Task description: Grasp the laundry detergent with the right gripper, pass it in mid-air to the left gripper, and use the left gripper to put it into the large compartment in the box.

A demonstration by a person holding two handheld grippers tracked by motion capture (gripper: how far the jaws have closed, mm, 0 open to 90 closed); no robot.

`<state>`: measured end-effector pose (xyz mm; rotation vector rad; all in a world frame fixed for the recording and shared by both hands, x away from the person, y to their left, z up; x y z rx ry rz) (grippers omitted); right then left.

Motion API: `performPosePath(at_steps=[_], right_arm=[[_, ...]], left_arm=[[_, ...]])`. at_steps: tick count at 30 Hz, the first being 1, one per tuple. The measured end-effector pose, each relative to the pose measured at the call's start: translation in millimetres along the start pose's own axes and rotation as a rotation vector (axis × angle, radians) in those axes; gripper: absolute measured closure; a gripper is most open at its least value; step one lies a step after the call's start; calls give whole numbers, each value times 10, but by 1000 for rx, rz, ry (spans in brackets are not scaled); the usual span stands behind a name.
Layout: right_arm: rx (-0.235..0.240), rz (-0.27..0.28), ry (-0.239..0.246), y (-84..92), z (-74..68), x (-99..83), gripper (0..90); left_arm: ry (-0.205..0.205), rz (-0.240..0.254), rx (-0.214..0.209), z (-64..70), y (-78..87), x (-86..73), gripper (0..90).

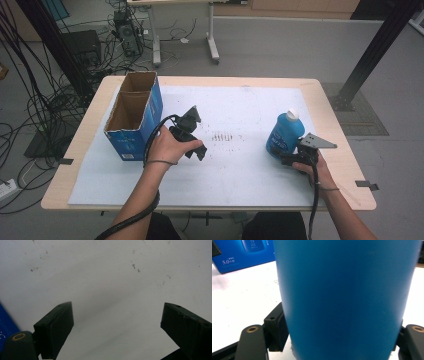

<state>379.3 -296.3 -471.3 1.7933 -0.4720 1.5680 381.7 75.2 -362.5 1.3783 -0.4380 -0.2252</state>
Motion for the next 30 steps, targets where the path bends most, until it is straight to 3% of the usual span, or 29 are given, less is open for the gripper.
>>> performPosePath(at_steps=[10, 30], right_arm=[[-11, 5, -14, 5, 8, -2, 361], [-13, 4, -9, 6, 4, -3, 394]], left_arm=[[4, 4, -3, 3, -7, -4, 116], [8, 8, -5, -12, -15, -19, 116]])
Point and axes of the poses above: each handheld gripper's, and its own axes: y roughly backward along the jaws, x roughly out of its top, z roughly to its right, the point moved 2 cm from there along -y, roughly forward along the jaws, and after that the axes turned 3 degrees about y, right-handed, at the moved point
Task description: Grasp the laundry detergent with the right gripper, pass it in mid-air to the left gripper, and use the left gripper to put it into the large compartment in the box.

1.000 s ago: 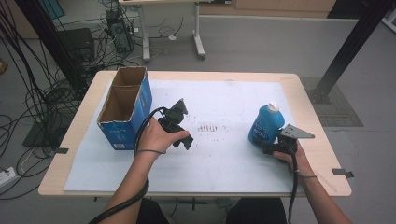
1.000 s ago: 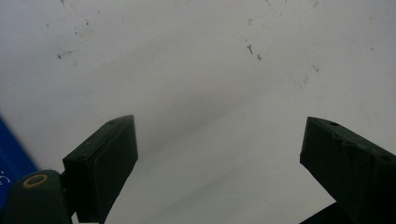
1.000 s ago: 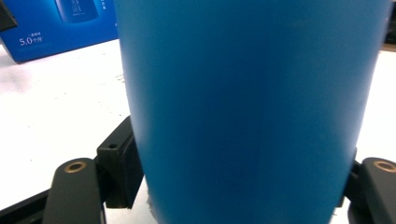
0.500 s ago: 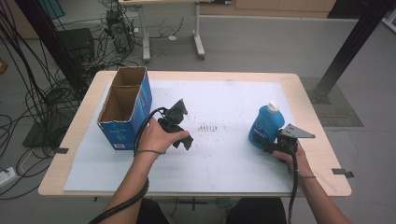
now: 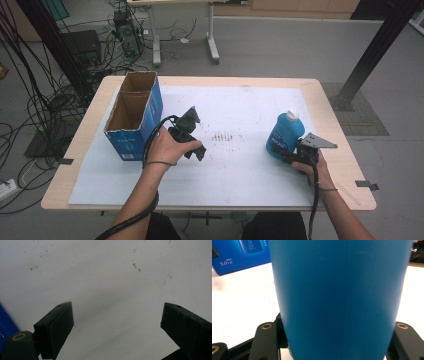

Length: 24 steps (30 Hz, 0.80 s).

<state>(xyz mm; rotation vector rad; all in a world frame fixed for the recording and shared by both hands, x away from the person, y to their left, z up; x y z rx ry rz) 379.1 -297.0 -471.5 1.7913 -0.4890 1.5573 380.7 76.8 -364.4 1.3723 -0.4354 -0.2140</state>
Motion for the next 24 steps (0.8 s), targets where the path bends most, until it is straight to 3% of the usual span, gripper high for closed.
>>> performPosePath(at_steps=[24], right_arm=[[-12, 7, 18, 2, -11, -7, 398]], left_arm=[[-13, 0, 3, 56, 5, 26, 116]])
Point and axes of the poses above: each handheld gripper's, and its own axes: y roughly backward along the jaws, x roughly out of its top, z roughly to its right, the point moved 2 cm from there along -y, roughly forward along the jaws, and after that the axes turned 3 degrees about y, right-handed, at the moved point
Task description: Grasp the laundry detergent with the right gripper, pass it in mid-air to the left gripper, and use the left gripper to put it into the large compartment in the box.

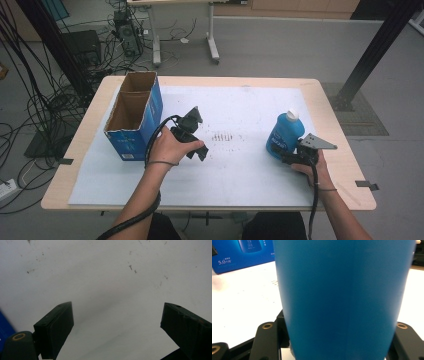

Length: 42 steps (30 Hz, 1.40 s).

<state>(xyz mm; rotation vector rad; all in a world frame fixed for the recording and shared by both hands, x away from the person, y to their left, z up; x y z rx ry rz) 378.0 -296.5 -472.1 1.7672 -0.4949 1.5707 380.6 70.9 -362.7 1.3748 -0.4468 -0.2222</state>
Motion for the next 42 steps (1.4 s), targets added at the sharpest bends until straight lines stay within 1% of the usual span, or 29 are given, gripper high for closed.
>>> performPosePath(at_steps=[9, 11, 17, 30, 32, 42], right_arm=[[1, -1, -4, -1, 1, 0, 398], [0, 0, -2, -1, 0, 0, 399], [-2, 1, 2, -1, -1, -1, 399], [-2, 1, 3, -1, -2, -1, 398], [-2, 1, 2, -1, -3, -2, 398], [-4, -1, 2, 1, -8, -2, 399]], left_arm=[[1, 4, -6, -3, 14, 1, 116], [-1, 1, 0, -1, 14, 3, 116], [-6, 1, -1, 5, 20, 11, 115], [0, 4, -1, 11, 7, 18, 116], [-4, 0, 0, 10, 11, 14, 116], [0, 8, 0, 16, 32, 7, 116]])
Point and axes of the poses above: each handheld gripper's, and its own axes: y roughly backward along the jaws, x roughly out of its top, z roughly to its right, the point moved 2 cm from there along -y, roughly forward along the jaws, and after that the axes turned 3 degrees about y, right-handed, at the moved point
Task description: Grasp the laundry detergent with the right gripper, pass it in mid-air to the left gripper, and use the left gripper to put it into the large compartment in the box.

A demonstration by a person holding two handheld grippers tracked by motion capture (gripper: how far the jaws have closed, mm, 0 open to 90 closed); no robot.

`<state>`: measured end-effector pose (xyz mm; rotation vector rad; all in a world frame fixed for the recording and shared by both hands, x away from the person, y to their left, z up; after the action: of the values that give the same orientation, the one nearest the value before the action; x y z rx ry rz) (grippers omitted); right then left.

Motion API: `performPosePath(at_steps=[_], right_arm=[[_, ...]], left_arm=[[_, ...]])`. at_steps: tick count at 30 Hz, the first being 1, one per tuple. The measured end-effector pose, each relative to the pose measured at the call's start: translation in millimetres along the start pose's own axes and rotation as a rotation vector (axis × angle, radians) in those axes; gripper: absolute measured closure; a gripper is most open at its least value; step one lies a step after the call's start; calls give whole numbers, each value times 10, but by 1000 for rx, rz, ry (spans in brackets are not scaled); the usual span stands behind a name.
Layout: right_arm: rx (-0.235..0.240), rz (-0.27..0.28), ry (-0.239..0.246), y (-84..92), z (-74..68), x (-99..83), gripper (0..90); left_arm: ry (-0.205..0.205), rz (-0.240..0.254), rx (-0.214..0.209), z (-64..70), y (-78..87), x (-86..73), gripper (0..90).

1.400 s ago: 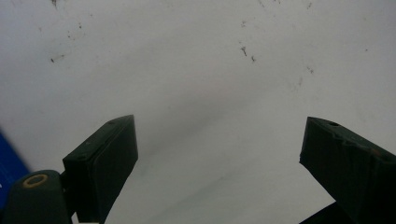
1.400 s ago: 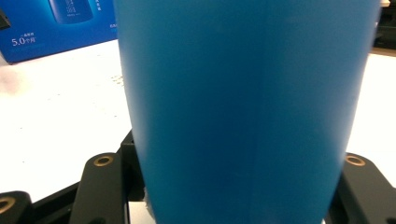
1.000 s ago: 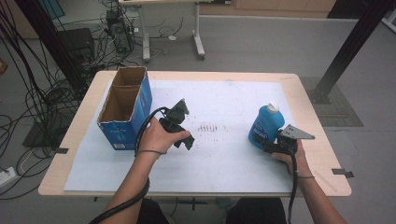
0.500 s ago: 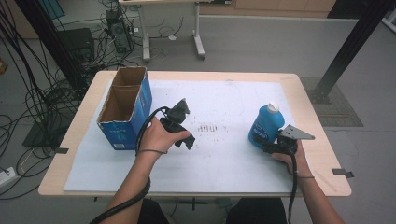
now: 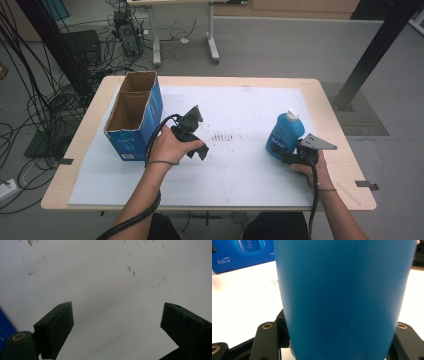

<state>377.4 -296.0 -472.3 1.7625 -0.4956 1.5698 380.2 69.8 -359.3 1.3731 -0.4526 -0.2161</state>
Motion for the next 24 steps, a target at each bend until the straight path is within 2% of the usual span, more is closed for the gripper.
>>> performPosePath(at_steps=[24], right_arm=[[-5, 2, 8, 1, -3, -1, 402]], left_arm=[[-7, -4, 3, -7, 2, -10, 116]])
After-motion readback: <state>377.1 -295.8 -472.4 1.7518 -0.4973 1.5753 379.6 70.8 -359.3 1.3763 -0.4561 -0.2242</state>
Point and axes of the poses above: each handheld gripper's, and its own axes: y roughly backward along the jaws, x roughly out of its top, z roughly to its right, the point moved 2 cm from there along -y, roughly forward along the jaws, and after that the axes turned 3 degrees about y, right-handed, at the moved point
